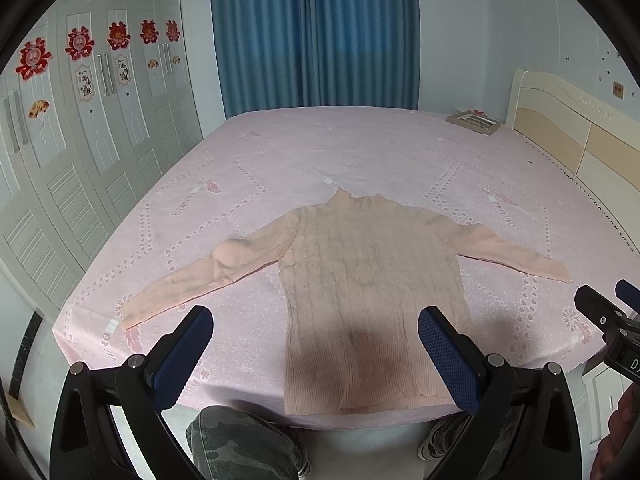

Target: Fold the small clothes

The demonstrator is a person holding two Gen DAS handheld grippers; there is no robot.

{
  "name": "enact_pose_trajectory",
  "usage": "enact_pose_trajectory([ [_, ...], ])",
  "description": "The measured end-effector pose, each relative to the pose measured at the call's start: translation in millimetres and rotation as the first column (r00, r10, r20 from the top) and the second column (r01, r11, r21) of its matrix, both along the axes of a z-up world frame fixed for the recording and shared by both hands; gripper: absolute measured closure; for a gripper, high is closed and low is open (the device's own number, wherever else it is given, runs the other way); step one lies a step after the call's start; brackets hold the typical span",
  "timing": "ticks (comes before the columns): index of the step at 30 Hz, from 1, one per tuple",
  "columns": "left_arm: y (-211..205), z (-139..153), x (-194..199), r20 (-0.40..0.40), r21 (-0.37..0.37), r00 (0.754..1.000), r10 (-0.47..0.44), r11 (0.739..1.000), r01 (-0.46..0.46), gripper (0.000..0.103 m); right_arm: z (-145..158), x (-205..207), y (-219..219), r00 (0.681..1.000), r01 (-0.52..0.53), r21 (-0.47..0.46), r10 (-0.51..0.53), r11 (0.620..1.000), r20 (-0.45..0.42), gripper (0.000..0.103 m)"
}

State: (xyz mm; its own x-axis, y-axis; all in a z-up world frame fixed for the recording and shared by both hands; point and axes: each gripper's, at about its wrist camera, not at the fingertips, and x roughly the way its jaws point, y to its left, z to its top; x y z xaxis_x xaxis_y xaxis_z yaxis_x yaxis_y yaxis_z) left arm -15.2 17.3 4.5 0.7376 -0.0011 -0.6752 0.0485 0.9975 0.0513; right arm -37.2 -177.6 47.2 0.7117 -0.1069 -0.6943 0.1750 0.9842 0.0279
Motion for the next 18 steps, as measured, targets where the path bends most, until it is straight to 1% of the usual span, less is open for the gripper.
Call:
enact_pose_trajectory([
  [18,2.4,1.9,-5.5,0.005,-0.001,1.000,-0.008,1.000,0.008,0.000,8.8,-8.2,2.3,1.000,-0.006,0.003,0.006,1.000,0.017,0.001],
])
